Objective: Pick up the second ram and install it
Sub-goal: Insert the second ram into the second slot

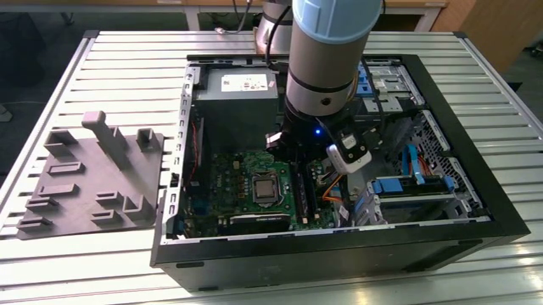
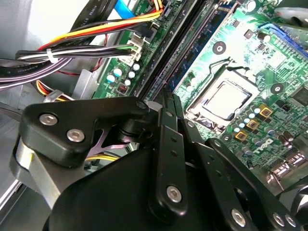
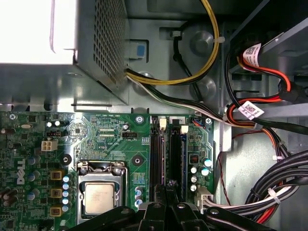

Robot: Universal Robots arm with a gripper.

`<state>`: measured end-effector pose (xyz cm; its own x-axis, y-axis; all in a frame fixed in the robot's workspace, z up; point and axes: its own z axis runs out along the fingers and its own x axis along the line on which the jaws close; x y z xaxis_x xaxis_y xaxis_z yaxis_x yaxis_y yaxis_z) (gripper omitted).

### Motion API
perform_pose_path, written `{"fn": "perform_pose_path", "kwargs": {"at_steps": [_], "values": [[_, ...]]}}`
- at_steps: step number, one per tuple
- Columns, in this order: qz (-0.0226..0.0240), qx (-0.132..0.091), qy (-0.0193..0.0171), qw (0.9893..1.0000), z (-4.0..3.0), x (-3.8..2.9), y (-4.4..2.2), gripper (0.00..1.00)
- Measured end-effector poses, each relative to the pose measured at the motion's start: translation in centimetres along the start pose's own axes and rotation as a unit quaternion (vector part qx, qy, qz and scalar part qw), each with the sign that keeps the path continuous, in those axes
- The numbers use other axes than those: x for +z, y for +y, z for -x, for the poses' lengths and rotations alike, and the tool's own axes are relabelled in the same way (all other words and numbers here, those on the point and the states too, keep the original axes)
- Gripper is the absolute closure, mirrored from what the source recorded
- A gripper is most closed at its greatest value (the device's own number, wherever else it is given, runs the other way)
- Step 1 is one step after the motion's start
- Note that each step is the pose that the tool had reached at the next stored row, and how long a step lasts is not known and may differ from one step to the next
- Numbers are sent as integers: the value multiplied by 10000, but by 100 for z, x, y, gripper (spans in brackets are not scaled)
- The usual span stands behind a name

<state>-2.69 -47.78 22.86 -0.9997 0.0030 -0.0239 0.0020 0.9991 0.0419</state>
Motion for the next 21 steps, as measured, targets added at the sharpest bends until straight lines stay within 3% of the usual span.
{"fn": "perform_pose_path", "kwargs": {"at_steps": [21], "values": [[28, 1, 0, 10000, 0, 16, -1, 88]]}}
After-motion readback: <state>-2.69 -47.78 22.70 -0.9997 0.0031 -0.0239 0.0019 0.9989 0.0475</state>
